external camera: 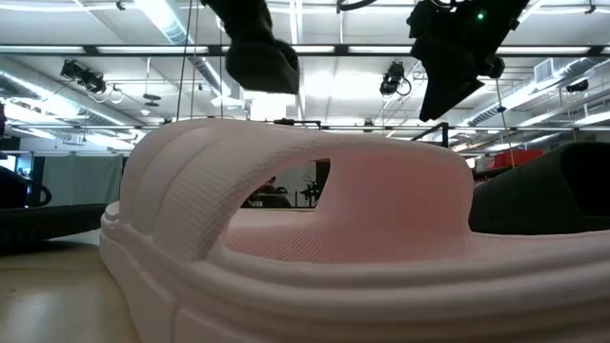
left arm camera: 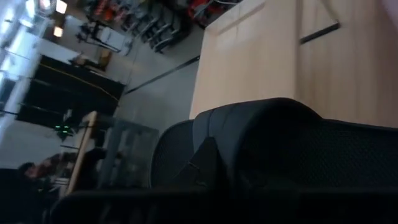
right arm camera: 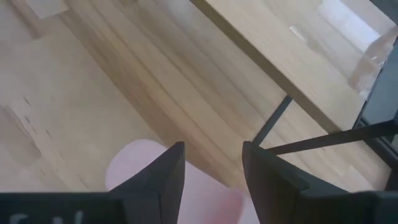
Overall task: Pick and place slides into the shelf
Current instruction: Put the black slide on the shelf
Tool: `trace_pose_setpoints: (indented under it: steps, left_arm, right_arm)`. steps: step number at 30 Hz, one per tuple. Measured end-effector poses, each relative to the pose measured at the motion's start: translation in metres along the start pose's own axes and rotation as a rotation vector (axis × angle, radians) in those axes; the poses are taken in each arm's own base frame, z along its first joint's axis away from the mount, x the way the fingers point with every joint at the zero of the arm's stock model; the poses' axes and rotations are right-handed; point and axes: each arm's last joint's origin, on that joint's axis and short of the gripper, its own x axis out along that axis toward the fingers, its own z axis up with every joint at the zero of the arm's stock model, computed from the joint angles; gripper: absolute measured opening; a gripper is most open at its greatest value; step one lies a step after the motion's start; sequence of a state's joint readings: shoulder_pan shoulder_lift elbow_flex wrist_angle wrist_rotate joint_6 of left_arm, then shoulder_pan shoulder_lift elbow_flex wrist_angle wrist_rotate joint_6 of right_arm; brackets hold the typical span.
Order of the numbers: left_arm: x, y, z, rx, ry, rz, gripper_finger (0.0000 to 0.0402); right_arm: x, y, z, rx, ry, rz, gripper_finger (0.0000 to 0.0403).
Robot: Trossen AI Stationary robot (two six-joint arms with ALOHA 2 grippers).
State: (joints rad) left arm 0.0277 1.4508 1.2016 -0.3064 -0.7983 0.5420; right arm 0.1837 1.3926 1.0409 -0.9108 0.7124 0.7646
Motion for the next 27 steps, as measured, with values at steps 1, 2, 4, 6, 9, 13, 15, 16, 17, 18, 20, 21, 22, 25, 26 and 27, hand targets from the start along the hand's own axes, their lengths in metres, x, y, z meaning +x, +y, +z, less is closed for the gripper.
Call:
trace_pose_setpoints:
  steps: [1,2,4,6,9,13,15,16,17,18,20,21,22,25,26,27]
  left_arm:
    - [0.009,0.008,-0.004,-0.008,0.001,-0.003,0.0012]
    - [0.018,0.016,-0.007,-0.018,0.005,0.007,0.0012]
    - [0.035,0.03,-0.016,-0.025,0.034,0.043,0.0012]
    - [0.05,0.044,-0.027,-0.033,0.069,0.073,0.0012]
    - [0.066,0.062,-0.043,-0.088,0.032,-0.001,0.0012]
    - [0.08,0.078,-0.061,-0.142,0.038,-0.031,0.0012]
    - [0.087,0.084,-0.068,-0.154,0.062,-0.023,0.0012]
    - [0.089,0.086,-0.073,-0.156,0.073,-0.036,0.0012]
    - [0.092,0.087,-0.076,-0.158,0.079,-0.046,0.0012]
    - [0.096,0.087,-0.078,-0.166,0.073,-0.054,0.0012]
    - [0.103,0.085,-0.083,-0.171,0.082,-0.074,0.0012]
    - [0.107,0.082,-0.085,-0.162,0.091,-0.083,0.0012]
    - [0.111,0.078,-0.087,-0.15,0.1,-0.094,0.0012]
    - [0.121,0.067,-0.091,-0.117,0.127,-0.126,0.0012]
    - [0.124,0.065,-0.092,-0.115,0.131,-0.13,0.0012]
    - [0.126,0.065,-0.093,-0.112,0.133,-0.127,0.0012]
  right_arm:
    - [0.0,0.0,0.0,0.0,0.0,0.0,0.0165]
    - [0.0,0.0,0.0,0.0,-0.001,-0.001,0.0165]
    - [0.0,0.0,0.0,0.0,-0.011,-0.011,0.0165]
    - [0.0,-0.001,0.001,0.0,-0.027,-0.028,0.0165]
    - [0.0,-0.001,0.001,0.0,-0.043,-0.045,0.0165]
    - [0.0,-0.001,0.001,0.0,-0.047,-0.049,0.0165]
    - [0.0,-0.001,0.001,0.0,-0.047,-0.049,0.0165]
    - [0.0,-0.001,0.001,0.0,-0.047,-0.049,0.0165]
    - [0.0,-0.001,0.001,0.0,-0.047,-0.049,0.0165]
    - [0.0,-0.001,0.001,0.0,-0.047,-0.049,0.0165]
    - [0.0,-0.001,0.001,0.0,-0.047,-0.049,0.0165]
    - [0.0,-0.001,0.001,0.0,-0.047,-0.05,0.0165]
    - [0.0,-0.002,0.001,0.0,-0.048,-0.05,0.0165]
    - [0.0,-0.002,0.001,0.002,-0.048,-0.05,0.0165]
    - [0.0,-0.002,0.001,0.002,-0.048,-0.05,0.0165]
    - [0.0,-0.002,0.001,0.002,-0.048,-0.05,0.0165]
